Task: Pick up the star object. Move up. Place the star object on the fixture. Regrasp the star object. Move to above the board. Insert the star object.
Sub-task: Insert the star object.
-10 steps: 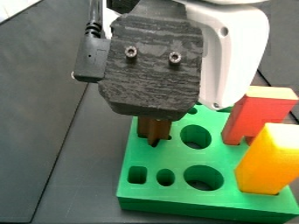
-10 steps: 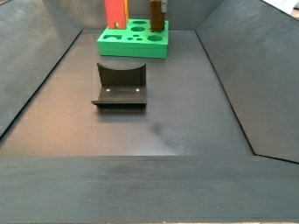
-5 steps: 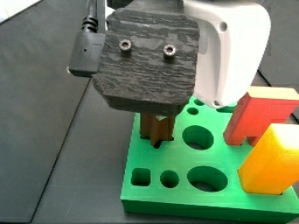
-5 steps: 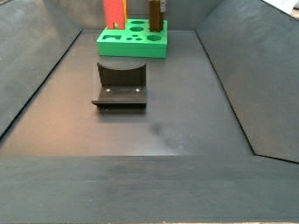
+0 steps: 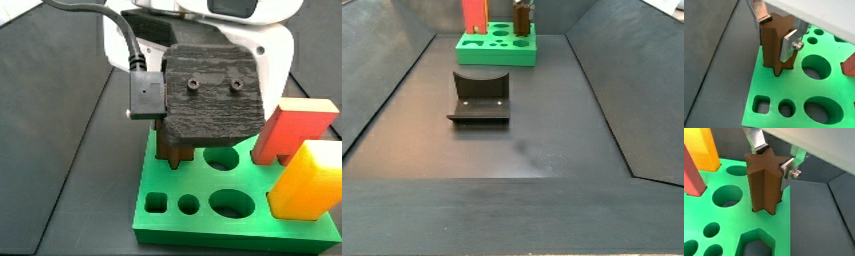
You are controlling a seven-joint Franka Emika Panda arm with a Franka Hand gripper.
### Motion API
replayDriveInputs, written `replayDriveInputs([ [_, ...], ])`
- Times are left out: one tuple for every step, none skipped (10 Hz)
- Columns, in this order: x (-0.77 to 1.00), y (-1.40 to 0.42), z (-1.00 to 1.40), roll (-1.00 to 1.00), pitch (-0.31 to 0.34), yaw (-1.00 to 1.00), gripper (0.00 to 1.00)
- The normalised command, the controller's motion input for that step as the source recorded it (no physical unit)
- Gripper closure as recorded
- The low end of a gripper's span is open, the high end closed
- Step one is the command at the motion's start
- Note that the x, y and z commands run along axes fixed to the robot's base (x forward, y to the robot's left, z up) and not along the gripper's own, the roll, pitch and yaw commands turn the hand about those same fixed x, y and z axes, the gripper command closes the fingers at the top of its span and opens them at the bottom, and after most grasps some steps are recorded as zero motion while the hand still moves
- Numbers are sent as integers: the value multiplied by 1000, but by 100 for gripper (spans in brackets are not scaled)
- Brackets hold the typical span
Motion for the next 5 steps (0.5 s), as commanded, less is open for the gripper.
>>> replayDriveInputs([
  [3, 91, -986, -13, -114, 523, 100],
  [0, 334, -1000, 0, -44, 717, 100],
  [109, 46, -943, -10, -127, 571, 100],
  [51, 0, 0, -14, 33, -46, 100],
  [0, 0, 0, 20, 0, 0, 100],
])
